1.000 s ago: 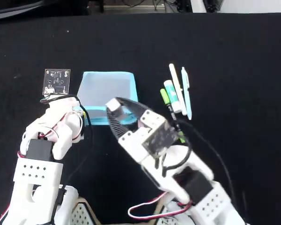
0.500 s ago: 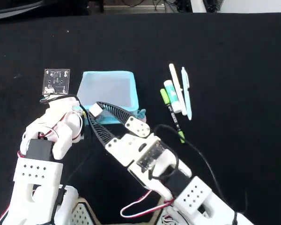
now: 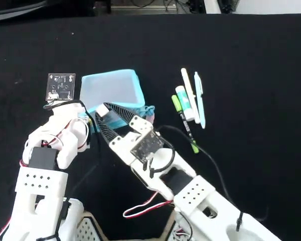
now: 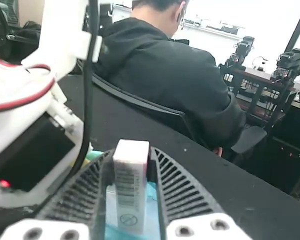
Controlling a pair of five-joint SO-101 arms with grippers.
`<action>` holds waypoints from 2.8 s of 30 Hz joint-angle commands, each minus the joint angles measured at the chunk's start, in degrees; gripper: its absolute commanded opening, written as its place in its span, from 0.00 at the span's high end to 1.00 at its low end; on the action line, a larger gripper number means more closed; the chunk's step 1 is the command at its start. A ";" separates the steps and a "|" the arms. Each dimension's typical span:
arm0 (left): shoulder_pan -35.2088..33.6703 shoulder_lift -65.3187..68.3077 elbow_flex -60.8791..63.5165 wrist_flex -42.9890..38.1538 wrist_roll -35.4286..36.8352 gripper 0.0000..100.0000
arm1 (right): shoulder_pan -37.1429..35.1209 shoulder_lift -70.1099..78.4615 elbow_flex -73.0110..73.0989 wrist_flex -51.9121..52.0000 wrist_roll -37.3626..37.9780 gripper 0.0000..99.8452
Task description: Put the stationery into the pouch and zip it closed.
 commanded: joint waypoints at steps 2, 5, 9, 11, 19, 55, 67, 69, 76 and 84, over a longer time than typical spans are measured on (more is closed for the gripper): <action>-0.48 -0.44 -0.48 -0.09 0.44 0.97 | 2.37 1.01 -2.77 -0.35 0.09 0.99; -0.48 -0.44 -0.40 -0.09 0.44 0.97 | 2.64 -0.40 -2.07 -0.18 0.09 0.99; -0.48 -0.44 -0.40 -0.09 0.44 0.97 | 2.64 -4.79 2.07 -0.09 0.09 0.99; -0.48 -0.44 -0.40 -0.09 0.44 0.97 | 2.64 -8.84 4.97 0.00 0.09 0.99; -0.48 -0.44 -0.40 -0.09 0.44 0.97 | 2.64 -25.63 9.10 16.18 0.09 0.99; -0.48 -0.44 -0.22 -0.09 0.44 0.97 | -0.79 -39.96 11.56 32.35 16.88 0.99; -0.48 -0.44 -0.31 -0.18 0.44 0.97 | -3.25 -36.88 10.15 36.66 25.58 0.99; -0.48 -0.44 -0.31 -0.18 0.44 0.97 | -4.57 -33.71 8.48 37.10 25.49 0.99; -0.48 -0.44 -0.31 -0.18 0.44 0.97 | -2.99 -20.44 0.40 37.01 25.32 0.98; -0.48 -0.44 -0.31 -0.18 0.44 0.97 | -1.41 -16.92 -1.71 37.45 18.90 0.85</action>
